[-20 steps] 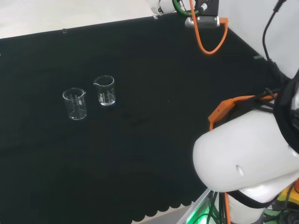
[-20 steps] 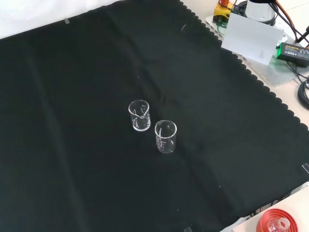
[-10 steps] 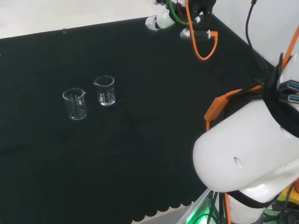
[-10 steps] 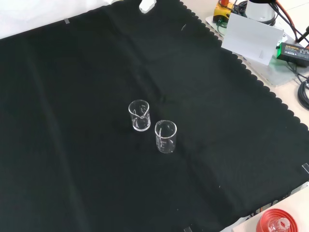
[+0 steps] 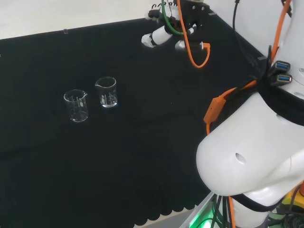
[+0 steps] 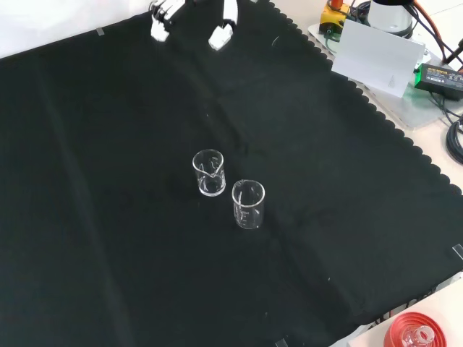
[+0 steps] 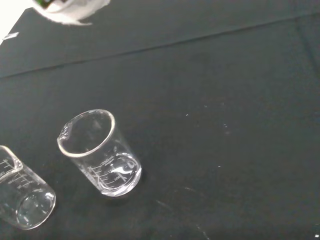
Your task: Pick up the beaker on the right.
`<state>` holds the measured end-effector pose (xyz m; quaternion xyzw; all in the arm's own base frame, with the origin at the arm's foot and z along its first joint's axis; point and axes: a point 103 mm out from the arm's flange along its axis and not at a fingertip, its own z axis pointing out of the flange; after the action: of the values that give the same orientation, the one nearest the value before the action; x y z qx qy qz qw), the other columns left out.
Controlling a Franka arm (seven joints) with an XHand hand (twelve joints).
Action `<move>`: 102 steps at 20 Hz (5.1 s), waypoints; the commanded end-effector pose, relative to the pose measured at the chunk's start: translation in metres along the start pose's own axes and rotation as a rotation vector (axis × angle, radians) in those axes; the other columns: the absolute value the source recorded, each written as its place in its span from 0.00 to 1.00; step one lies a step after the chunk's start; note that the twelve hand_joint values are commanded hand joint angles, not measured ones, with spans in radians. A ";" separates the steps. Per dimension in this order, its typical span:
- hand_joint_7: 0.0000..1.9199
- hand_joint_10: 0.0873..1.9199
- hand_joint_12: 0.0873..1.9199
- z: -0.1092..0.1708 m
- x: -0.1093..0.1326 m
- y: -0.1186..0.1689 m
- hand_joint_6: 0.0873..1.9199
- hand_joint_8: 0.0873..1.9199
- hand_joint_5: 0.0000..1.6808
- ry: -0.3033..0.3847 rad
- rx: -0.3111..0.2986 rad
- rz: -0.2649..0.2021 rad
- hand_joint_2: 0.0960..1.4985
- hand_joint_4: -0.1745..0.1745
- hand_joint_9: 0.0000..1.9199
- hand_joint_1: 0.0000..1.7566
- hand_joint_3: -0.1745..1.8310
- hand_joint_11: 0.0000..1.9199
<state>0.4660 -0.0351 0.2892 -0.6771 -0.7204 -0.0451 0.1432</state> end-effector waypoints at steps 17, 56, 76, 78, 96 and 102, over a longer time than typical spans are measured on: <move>0.09 0.34 0.59 0.070 0.005 0.064 0.00 0.32 0.18 0.140 0.105 -0.176 0.33 0.25 0.13 0.43 0.45 0.00; 0.08 0.33 0.55 0.172 -0.024 0.094 0.00 0.31 0.16 0.425 0.209 -0.241 0.29 0.29 0.11 0.47 0.44 0.00; 0.09 0.33 0.55 0.209 -0.009 0.096 0.00 0.30 0.15 0.525 0.227 -0.289 0.28 0.30 0.13 0.50 0.44 0.00; 0.09 0.33 0.55 0.210 -0.006 0.095 0.00 0.30 0.15 0.532 0.214 -0.291 0.28 0.30 0.13 0.50 0.44 0.00; 0.09 0.32 0.55 0.225 0.014 0.092 0.00 0.29 0.15 0.567 0.186 -0.314 0.28 0.31 0.13 0.49 0.44 0.00; 0.10 0.32 0.55 0.232 0.018 0.091 0.00 0.29 0.15 0.571 0.167 -0.316 0.28 0.32 0.13 0.49 0.44 0.00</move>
<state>0.5224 0.0460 0.0625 -0.5033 -0.7480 -0.1907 0.3883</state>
